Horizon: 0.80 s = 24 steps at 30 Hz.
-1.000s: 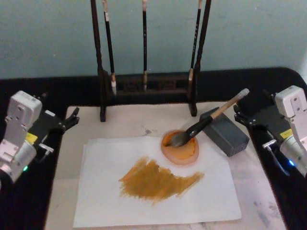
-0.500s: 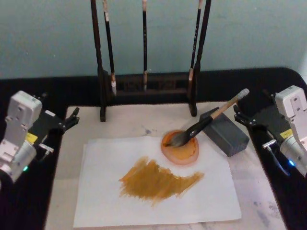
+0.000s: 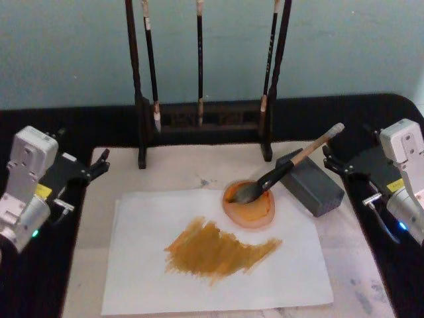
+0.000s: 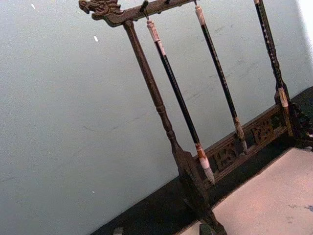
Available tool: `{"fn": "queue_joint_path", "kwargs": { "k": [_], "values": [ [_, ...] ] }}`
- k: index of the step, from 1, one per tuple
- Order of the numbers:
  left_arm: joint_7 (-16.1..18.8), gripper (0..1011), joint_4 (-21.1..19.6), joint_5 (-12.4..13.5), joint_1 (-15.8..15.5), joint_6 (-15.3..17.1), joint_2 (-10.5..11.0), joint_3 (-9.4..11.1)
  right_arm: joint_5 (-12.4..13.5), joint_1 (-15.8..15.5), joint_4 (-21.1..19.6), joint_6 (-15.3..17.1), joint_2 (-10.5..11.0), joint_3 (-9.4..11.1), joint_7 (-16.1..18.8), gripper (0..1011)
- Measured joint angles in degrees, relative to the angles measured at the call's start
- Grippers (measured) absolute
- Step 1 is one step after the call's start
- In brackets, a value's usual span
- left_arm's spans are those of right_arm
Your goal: Pick up the brush from the inkstone, write on the paper, then place the brush back to its original position.
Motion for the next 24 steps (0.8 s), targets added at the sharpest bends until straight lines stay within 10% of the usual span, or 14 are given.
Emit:
{"fn": "queue_joint_path", "kwargs": {
  "k": [24],
  "values": [
    [0.00, 1010, 0.00, 0.00, 0.00, 0.00, 0.00, 0.00, 0.00, 0.00, 0.00, 0.00, 0.00, 0.00, 0.00, 1000]
  ]
}}
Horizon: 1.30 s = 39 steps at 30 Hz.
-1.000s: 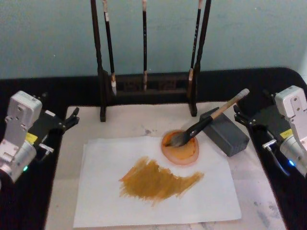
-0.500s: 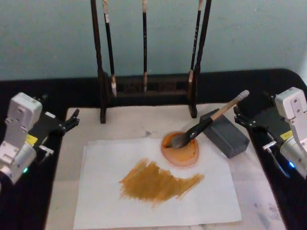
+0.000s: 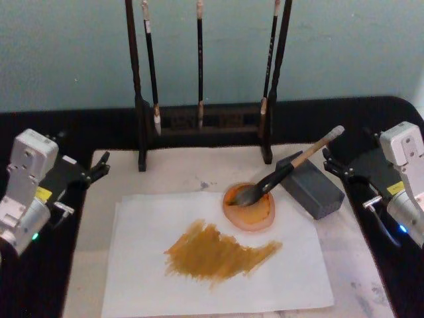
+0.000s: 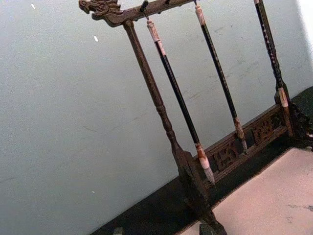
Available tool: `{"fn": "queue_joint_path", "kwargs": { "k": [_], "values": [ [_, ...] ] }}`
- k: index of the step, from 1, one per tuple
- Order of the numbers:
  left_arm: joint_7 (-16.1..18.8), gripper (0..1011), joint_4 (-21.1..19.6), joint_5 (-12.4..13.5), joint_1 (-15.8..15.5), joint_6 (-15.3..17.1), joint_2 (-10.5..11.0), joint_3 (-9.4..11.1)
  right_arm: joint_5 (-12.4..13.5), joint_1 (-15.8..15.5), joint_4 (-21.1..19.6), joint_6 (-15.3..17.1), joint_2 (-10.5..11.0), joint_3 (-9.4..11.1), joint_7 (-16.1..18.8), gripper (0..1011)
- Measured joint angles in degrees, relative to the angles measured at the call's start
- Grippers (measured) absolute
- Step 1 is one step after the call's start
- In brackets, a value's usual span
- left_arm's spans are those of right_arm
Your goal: Pick up the brush from the inkstone, write on the paper, then place the brush back to its original position.
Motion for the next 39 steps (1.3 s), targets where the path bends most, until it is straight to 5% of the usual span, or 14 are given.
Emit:
{"fn": "queue_joint_path", "kwargs": {
  "k": [39],
  "values": [
    [0.00, 1009, 0.00, 0.00, 0.00, 0.00, 0.00, 0.00, 0.00, 0.00, 0.00, 0.00, 0.00, 0.00, 0.00, 1000]
  ]
}}
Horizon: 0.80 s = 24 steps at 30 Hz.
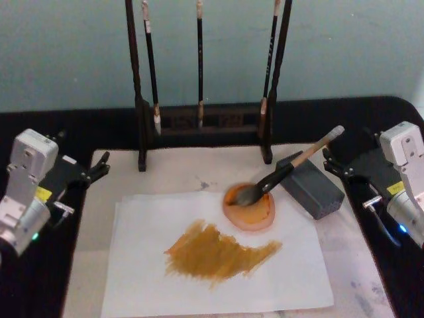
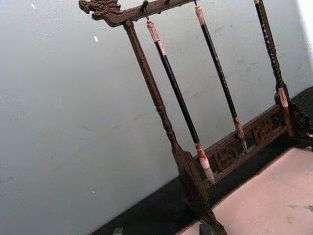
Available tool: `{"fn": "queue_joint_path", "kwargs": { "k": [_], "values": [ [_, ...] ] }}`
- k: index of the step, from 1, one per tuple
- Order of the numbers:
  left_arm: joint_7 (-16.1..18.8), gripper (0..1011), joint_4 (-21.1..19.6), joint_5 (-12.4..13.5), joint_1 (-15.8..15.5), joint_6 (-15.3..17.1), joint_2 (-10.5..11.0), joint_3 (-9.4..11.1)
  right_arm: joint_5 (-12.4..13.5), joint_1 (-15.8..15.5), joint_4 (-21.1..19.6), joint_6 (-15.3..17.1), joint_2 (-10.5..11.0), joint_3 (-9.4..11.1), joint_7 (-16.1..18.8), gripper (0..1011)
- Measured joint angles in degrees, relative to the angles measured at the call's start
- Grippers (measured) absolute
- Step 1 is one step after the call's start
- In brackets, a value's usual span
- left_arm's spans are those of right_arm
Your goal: Pick up the brush from the inkstone, write on the paper, then place the brush back to its original position.
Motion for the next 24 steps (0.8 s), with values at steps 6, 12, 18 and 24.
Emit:
{"fn": "queue_joint_path", "kwargs": {
  "k": [6, 12, 18, 24],
  "values": [
    [0.00, 1010, 0.00, 0.00, 0.00, 0.00, 0.00, 0.00, 0.00, 0.00, 0.00, 0.00, 0.00, 0.00, 0.00, 1000],
    [0.00, 1010, 0.00, 0.00, 0.00, 0.00, 0.00, 0.00, 0.00, 0.00, 0.00, 0.00, 0.00, 0.00, 0.00, 1000],
    [0.00, 1010, 0.00, 0.00, 0.00, 0.00, 0.00, 0.00, 0.00, 0.00, 0.00, 0.00, 0.00, 0.00, 0.00, 1000],
    [0.00, 1010, 0.00, 0.00, 0.00, 0.00, 0.00, 0.00, 0.00, 0.00, 0.00, 0.00, 0.00, 0.00, 0.00, 1000]
  ]
}}
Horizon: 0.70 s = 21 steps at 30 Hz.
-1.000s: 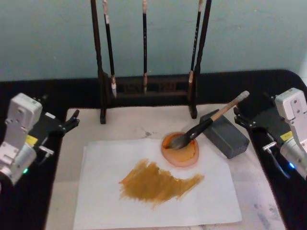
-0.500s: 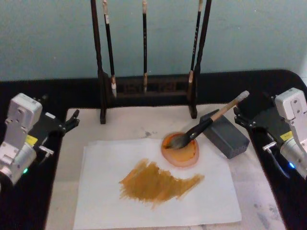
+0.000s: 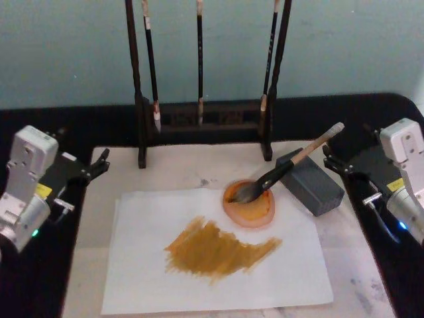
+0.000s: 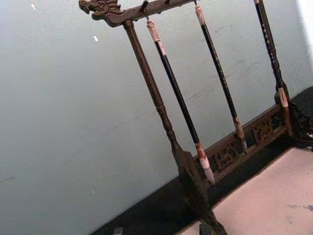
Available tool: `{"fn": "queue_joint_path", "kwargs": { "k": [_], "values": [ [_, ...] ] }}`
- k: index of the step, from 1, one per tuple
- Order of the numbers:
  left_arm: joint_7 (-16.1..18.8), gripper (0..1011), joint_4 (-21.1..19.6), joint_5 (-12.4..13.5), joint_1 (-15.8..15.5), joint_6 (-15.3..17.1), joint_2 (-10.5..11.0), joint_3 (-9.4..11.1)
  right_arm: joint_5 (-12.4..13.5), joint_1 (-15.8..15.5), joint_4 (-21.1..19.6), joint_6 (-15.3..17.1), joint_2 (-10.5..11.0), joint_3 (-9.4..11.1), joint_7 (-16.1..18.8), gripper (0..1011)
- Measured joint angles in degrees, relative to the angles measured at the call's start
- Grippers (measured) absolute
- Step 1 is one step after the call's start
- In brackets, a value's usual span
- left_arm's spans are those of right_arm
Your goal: Pick up the brush from the inkstone, write on the paper, then place the brush back to its original position.
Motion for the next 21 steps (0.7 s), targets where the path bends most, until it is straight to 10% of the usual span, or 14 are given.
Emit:
{"fn": "queue_joint_path", "kwargs": {
  "k": [21],
  "values": [
    [0.00, 1010, 0.00, 0.00, 0.00, 0.00, 0.00, 0.00, 0.00, 0.00, 0.00, 0.00, 0.00, 0.00, 0.00, 1000]
  ]
}}
